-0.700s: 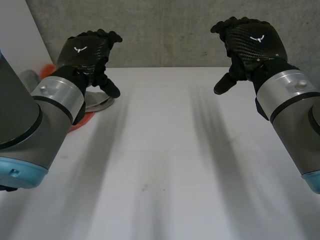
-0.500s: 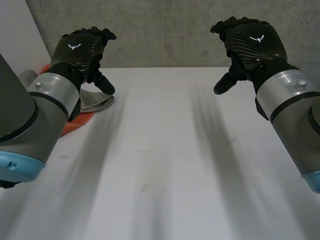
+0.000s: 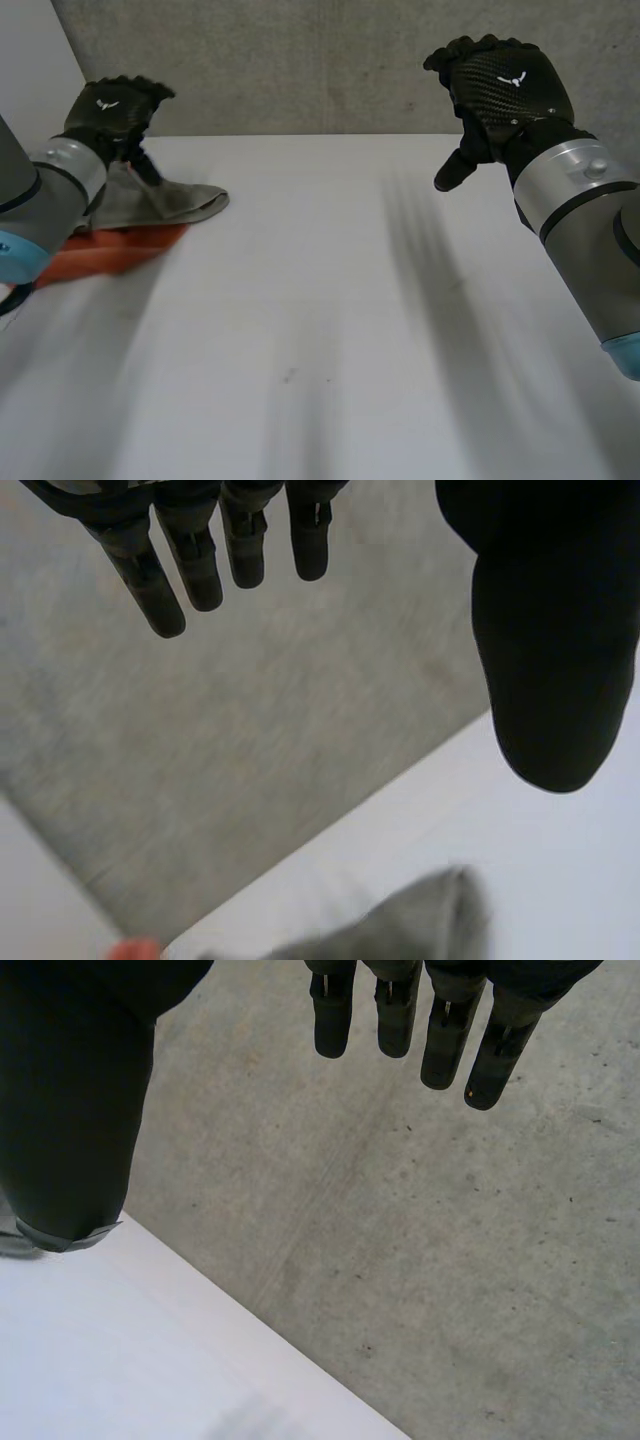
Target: Fold the laundry.
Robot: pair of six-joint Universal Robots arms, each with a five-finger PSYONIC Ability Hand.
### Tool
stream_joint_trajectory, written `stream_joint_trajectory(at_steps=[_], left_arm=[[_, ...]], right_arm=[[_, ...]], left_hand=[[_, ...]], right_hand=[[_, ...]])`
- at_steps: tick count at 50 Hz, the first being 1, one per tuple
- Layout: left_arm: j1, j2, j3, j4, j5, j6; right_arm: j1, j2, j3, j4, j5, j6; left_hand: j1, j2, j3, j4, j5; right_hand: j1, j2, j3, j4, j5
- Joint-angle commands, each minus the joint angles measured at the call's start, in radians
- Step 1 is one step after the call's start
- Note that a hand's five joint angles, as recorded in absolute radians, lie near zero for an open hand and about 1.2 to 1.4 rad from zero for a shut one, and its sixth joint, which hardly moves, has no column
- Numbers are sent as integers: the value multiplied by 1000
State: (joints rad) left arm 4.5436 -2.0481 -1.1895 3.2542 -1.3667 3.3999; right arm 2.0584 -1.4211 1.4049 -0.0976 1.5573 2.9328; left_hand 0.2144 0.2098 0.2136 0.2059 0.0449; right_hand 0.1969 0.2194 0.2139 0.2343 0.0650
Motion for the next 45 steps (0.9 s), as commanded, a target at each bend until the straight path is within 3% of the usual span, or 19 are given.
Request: stream_joint_trajectory(at_steps=[1, 8, 19, 23, 30, 31, 34, 38, 40, 45], left_arm=[[121, -250, 172, 13, 6, 206], [210, -429, 309, 33, 35, 331], [273, -616, 494, 41, 70, 351], [279, -675, 565, 41, 84, 351], [279, -733, 637, 21, 126, 351], [279, -738, 640, 21, 121, 351], [276, -738, 640, 27, 92, 351], [246, -676, 610, 30, -18, 360], [210, -571, 541, 42, -67, 355], [114, -339, 337, 168, -78, 314]], right_arm=[[5, 22, 2, -1, 0, -26], [5, 50, -3, 1, 0, -27], [2, 77, -4, 1, 0, -27], [2, 88, -3, 1, 0, -32], [2, 90, -3, 1, 0, -41], [2, 90, -3, 1, 0, -43], [2, 90, -3, 1, 0, -43], [2, 90, -3, 1, 0, -43], [2, 90, -3, 1, 0, -43], [0, 83, -6, 1, 0, -43]], left_hand=[[-27, -23, -27, -19, -32], [-24, -20, -24, -16, -29], [125, 130, 126, 133, 120], [292, 297, 293, 301, 287], [947, 951, 947, 955, 941], [1180, 1184, 1180, 1188, 1174], [1182, 1186, 1183, 1190, 1177], [1182, 1186, 1183, 1190, 1177], [1182, 1186, 1183, 1190, 1177], [1182, 1186, 1183, 1190, 1177]], right_hand=[[-22, -45, -39, -60, -65], [-22, -45, -39, -60, -65], [-22, -45, -39, -60, -65], [-22, -45, -39, -60, -65], [-22, -45, -39, -60, -65], [-22, -45, -39, -60, -65], [-22, -45, -39, -60, -65], [-22, -45, -39, -60, -65], [-22, -45, -39, -60, -65], [-22, -45, -39, -60, -65]])
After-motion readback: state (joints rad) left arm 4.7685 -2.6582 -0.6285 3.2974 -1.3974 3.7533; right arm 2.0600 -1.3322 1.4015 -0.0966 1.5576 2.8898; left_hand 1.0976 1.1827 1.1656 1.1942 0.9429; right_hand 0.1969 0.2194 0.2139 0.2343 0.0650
